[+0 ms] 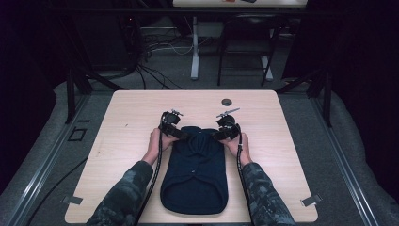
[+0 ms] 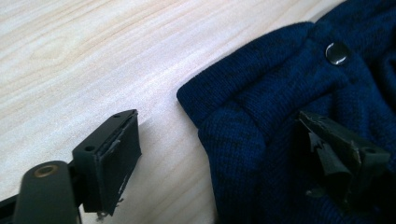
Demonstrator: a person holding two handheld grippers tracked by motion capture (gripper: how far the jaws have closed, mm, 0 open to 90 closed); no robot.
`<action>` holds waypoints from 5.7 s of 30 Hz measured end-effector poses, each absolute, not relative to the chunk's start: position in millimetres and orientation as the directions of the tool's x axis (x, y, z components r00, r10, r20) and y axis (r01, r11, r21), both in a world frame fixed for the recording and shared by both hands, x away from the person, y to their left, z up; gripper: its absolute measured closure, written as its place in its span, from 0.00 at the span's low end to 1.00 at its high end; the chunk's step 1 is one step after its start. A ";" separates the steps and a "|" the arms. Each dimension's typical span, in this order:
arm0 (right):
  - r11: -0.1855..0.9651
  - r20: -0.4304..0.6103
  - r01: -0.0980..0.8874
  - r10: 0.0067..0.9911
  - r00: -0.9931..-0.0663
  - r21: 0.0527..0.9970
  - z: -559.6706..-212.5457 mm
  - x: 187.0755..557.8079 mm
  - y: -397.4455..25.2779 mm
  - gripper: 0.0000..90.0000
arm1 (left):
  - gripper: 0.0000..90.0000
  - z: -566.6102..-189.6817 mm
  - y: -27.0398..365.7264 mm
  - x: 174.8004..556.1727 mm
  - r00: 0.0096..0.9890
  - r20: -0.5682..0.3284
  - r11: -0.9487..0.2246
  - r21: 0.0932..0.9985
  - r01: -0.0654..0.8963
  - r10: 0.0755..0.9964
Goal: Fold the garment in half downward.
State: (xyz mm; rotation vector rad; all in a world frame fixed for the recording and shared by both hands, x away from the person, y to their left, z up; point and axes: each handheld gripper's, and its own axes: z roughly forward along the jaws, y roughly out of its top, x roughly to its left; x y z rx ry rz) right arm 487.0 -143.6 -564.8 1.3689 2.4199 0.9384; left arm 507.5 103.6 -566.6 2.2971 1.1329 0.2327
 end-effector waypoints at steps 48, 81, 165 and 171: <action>0.444 0.024 0.600 0.791 -0.612 0.665 -548.0 470.6 -139.0 0.80 | 0.82 -548.3 98.9 484.6 0.679 -0.074 -0.480 0.651 0.588 0.731; 0.504 -0.109 0.436 0.737 -0.666 0.746 -500.6 447.8 -144.5 0.81 | 0.84 -502.0 107.5 455.2 0.732 0.019 -0.493 0.752 0.439 0.681; 0.616 -0.343 0.107 0.564 -0.751 0.780 -473.4 385.7 -129.8 0.87 | 0.42 -484.6 147.3 391.6 0.735 0.047 -0.420 0.845 0.331 0.676; 0.615 -0.341 0.107 0.564 -0.752 0.781 -473.9 387.0 -129.5 0.87 | 0.45 -499.6 134.9 367.3 0.773 0.013 -0.447 0.821 0.354 0.635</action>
